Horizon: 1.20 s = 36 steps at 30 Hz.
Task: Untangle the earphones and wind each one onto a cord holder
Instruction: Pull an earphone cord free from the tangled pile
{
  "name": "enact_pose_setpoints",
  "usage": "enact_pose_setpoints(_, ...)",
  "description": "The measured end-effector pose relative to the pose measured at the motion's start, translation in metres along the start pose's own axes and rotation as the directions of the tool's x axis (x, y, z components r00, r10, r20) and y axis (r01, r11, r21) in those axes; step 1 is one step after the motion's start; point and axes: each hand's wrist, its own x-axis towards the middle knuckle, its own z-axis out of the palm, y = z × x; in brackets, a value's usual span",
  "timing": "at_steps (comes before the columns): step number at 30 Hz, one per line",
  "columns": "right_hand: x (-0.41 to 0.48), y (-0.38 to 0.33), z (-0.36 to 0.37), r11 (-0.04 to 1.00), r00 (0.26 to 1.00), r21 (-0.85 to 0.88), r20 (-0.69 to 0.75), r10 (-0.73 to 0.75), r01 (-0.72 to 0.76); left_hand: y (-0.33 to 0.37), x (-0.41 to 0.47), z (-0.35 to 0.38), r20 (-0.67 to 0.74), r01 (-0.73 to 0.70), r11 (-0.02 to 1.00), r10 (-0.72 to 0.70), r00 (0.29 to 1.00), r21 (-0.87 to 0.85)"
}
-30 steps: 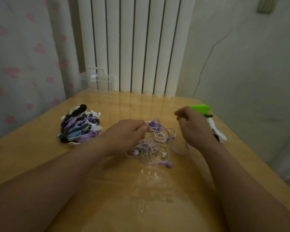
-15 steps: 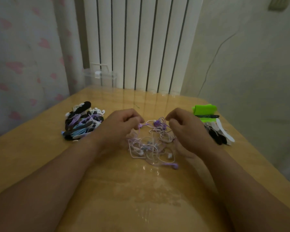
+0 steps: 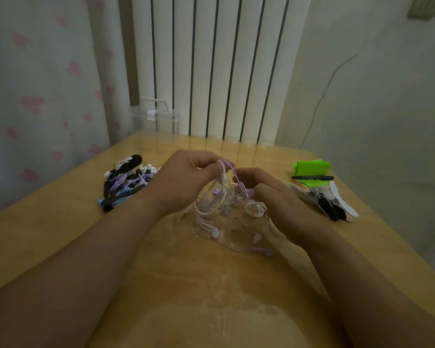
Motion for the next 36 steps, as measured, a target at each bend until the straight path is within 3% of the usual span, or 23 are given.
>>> enact_pose_setpoints(4,-0.003,-0.008,0.003,0.971,1.0,0.238,0.008,-0.01,0.008,0.028,0.017,-0.002,-0.084,-0.038,0.997,0.043,0.996,0.066)
enact_pose_setpoints(7,-0.012,-0.008,0.001,0.891,0.998,0.452,-0.057,-0.025,0.048,0.032,0.02,0.0,-0.06,0.003,0.999,0.0,0.998,0.051)
enact_pose_setpoints(12,-0.001,-0.004,0.003,0.732,0.947,0.674,-0.162,0.277,-0.099,0.002,0.006,0.01,0.008,0.14,0.99,-0.14,0.99,0.014)
enact_pose_setpoints(14,0.001,-0.003,0.002,0.744,0.918,0.665,-0.247,0.311,-0.073,-0.012,-0.003,0.008,0.08,0.186,0.982,-0.187,0.979,0.022)
enact_pose_setpoints(16,0.002,-0.002,0.0,0.857,0.885,0.512,-0.367,0.287,-0.066,-0.02,-0.012,0.003,0.239,0.264,0.965,-0.258,0.936,0.009)
enact_pose_setpoints(18,0.001,-0.003,-0.002,0.887,0.874,0.461,-0.419,0.248,-0.031,-0.026,-0.014,-0.005,0.333,0.321,0.947,-0.3,0.894,-0.009)
enact_pose_setpoints(24,0.001,-0.006,-0.012,0.833,0.874,0.539,-0.457,0.167,0.123,-0.027,-0.014,-0.007,0.096,0.303,0.947,-0.293,0.951,-0.108)
enact_pose_setpoints(28,-0.004,-0.015,-0.012,0.765,0.913,0.611,-0.401,0.075,0.205,-0.017,-0.016,0.009,-0.038,0.101,0.992,-0.098,0.994,0.081)
enact_pose_setpoints(32,-0.011,-0.024,-0.008,0.733,0.952,0.637,-0.302,-0.046,0.238,0.0,-0.014,0.037,0.074,0.027,0.984,-0.041,0.996,0.179)
enact_pose_setpoints(36,-0.01,-0.024,-0.011,0.755,0.934,0.603,-0.355,-0.034,0.257,-0.008,-0.014,0.043,0.158,-0.008,0.982,-0.022,0.987,0.187)
